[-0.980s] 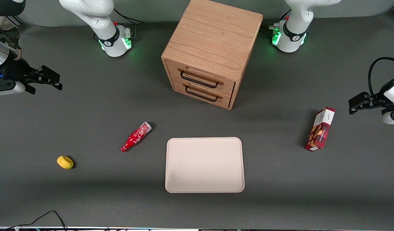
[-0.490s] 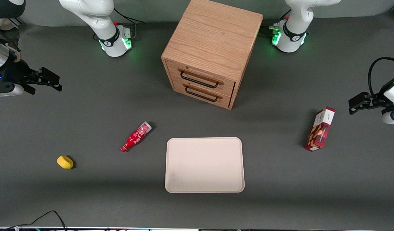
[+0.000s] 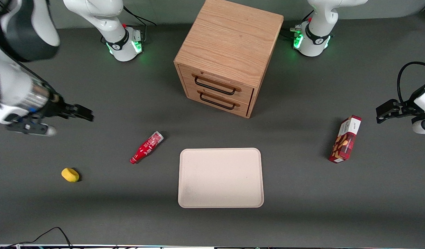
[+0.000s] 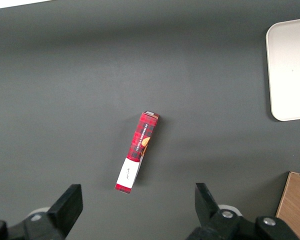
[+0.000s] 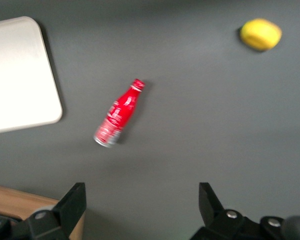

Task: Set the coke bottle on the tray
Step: 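Move the open right gripper down over the red Coca-Cola bottle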

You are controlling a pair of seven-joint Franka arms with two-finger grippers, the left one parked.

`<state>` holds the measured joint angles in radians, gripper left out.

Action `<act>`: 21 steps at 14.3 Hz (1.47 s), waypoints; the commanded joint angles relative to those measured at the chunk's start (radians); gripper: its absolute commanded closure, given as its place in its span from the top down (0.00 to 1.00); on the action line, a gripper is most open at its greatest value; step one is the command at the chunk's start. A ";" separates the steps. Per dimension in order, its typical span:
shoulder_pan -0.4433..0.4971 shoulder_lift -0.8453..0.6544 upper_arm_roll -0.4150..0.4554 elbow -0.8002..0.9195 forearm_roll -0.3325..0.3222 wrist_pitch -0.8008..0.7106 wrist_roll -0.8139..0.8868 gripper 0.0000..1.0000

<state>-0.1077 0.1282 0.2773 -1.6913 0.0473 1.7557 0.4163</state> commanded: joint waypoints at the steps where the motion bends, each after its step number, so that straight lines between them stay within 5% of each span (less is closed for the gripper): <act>1: 0.084 0.089 -0.003 0.010 -0.004 0.079 0.236 1.00; 5: 0.149 0.227 -0.006 -0.002 -0.020 0.197 0.402 1.00; 10: 0.189 0.361 -0.004 -0.071 -0.191 0.352 0.711 1.00; 20: 0.177 0.481 -0.030 -0.194 -0.191 0.642 0.722 1.00; 21: 0.177 0.481 -0.030 -0.196 -0.193 0.640 0.722 0.92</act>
<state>0.0671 0.6197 0.2499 -1.8748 -0.1239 2.3824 1.1050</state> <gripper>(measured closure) 0.000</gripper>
